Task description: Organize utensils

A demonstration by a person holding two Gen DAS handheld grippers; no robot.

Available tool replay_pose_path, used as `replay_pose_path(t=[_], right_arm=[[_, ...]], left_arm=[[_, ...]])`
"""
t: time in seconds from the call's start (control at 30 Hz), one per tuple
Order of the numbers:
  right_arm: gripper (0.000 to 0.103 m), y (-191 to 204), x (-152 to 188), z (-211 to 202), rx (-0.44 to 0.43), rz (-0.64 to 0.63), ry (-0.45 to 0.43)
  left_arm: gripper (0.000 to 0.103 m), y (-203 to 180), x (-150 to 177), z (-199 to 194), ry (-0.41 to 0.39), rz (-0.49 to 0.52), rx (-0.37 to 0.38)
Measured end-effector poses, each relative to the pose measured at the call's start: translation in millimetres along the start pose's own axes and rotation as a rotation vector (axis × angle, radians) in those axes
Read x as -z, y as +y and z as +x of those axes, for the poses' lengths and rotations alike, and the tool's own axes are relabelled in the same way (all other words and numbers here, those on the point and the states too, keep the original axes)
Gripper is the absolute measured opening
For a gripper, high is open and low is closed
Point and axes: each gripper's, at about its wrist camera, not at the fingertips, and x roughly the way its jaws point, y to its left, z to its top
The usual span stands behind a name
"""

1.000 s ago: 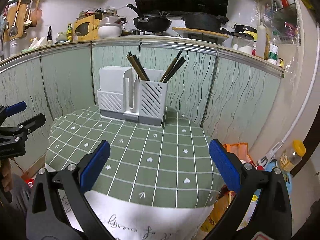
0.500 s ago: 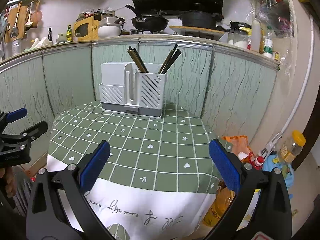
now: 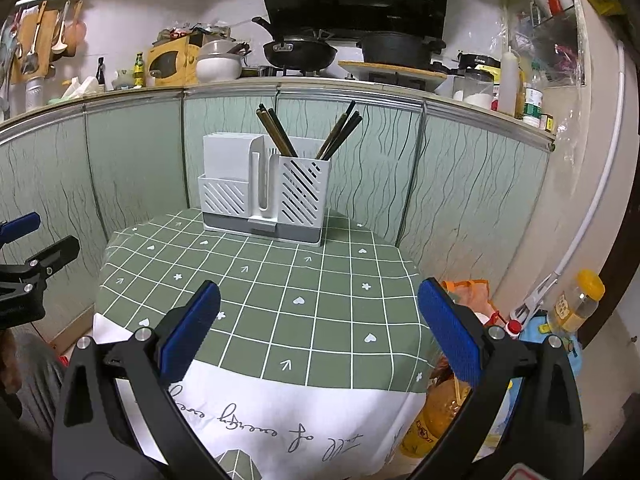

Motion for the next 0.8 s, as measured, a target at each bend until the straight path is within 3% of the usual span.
replay_pose_path(t=[0.4, 0.63, 0.8], right_arm=[[0.095, 0.2, -4.6, -3.8, -0.008, 0.016, 0.005], [0.095, 0.2, -4.4, -3.7, -0.014, 0.019, 0.014], [0.095, 0.3, -3.1, -4.4, -0.016, 0.013, 0.017]], left_arm=[[0.098, 6.5, -0.1, 3.4, 0.024, -0.037, 0.039], [0.098, 1.8, 0.4, -1.7, -0.009, -0.018, 0.008], [0.098, 3.5, -0.2, 0.1, 0.011, -0.040, 0.010]])
